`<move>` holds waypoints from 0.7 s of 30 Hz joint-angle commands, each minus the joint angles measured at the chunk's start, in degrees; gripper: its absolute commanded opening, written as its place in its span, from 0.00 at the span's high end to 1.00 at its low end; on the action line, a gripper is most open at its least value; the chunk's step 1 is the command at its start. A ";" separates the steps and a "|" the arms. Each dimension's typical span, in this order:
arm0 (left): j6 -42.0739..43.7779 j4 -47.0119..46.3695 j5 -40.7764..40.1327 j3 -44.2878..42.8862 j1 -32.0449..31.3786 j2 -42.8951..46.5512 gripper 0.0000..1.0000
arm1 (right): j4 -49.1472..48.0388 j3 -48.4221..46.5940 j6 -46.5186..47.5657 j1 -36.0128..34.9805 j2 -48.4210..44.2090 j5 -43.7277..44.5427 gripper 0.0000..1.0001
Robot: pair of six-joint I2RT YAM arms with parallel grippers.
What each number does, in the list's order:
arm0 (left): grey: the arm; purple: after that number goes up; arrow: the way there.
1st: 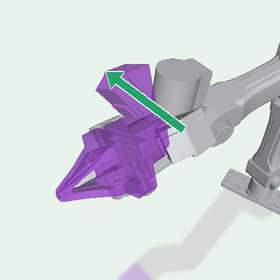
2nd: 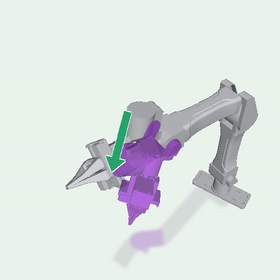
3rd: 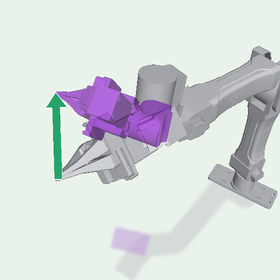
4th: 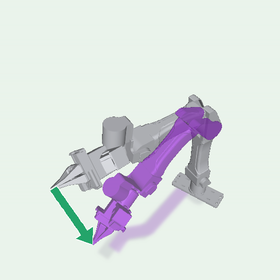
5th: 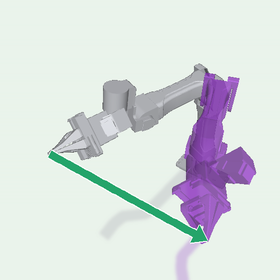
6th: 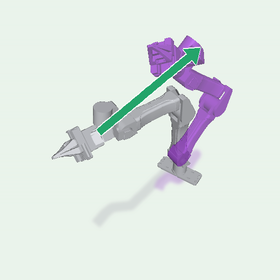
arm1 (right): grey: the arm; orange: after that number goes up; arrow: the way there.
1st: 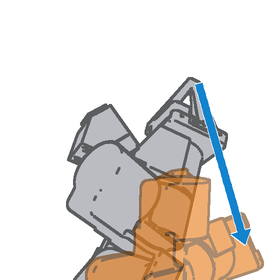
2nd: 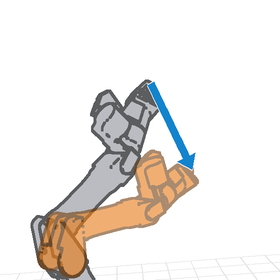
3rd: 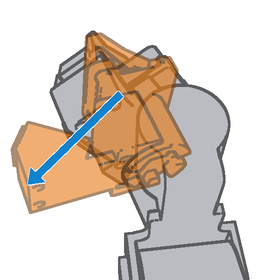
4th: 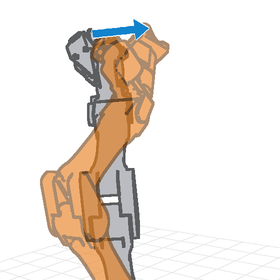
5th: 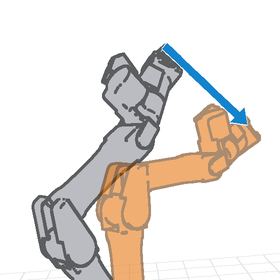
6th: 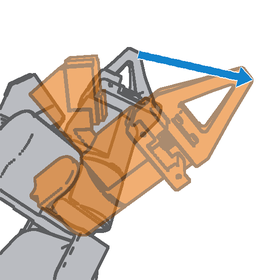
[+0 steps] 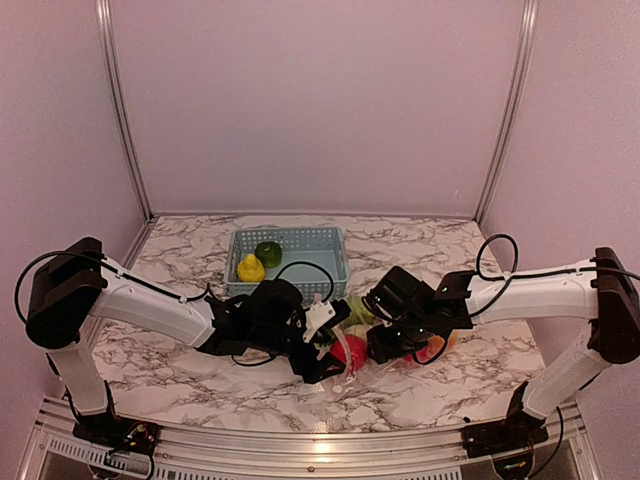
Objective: Open the zip-top bag and remove the fake food
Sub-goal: Pick up the fake fruit from the zipper food storage bag.
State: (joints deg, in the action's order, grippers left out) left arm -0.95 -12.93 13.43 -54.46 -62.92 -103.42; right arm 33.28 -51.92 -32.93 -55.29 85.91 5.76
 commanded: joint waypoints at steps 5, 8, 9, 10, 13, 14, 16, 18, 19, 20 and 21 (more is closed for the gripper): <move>2.79 2.61 -1.04 -2.85 -0.50 -3.48 0.08 | -1.35 -1.61 1.55 -0.52 0.03 -1.25 0.44; 3.26 3.01 -1.28 -4.24 -0.45 -4.58 0.08 | -2.38 -1.77 1.64 -0.52 0.76 -1.50 0.44; 3.36 2.88 -1.38 -4.53 -0.45 -4.81 0.08 | -2.82 -1.94 1.70 -0.56 0.96 -1.52 0.43; 3.45 2.82 -1.39 -4.83 -0.45 -5.00 0.08 | -3.08 -2.11 1.72 -0.53 1.18 -1.41 0.43; 3.87 3.69 -1.50 -6.20 -0.45 -6.20 0.08 | -3.73 -2.71 1.81 -0.52 2.10 -1.53 0.42; 3.85 3.92 -1.62 -6.49 -0.45 -6.53 0.08 | -4.01 -2.74 1.83 -0.52 2.37 -1.66 0.42; 3.94 4.02 -1.89 -6.85 -0.45 -6.91 0.08 | -4.64 -2.83 1.88 -0.58 2.78 -1.79 0.42; 3.98 4.01 -1.93 -7.17 -0.45 -7.18 0.08 | -5.01 -3.13 1.98 -0.48 3.26 -1.80 0.42; 4.02 4.03 -2.07 -7.34 -0.45 -7.42 0.08 | -5.08 -3.29 2.07 -0.52 3.50 -1.80 0.42; 4.07 4.24 -2.26 -7.57 -0.45 -7.88 0.08 | -5.16 -3.42 2.09 -0.52 3.73 -1.80 0.41; 4.18 4.56 -2.56 -7.92 -0.45 -8.24 0.08 | -5.30 -3.64 2.16 -0.52 3.88 -1.80 0.41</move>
State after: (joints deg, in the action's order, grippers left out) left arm 2.20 -9.91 10.70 -60.36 -62.89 -109.54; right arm 31.27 -52.75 -31.31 -55.29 88.49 4.95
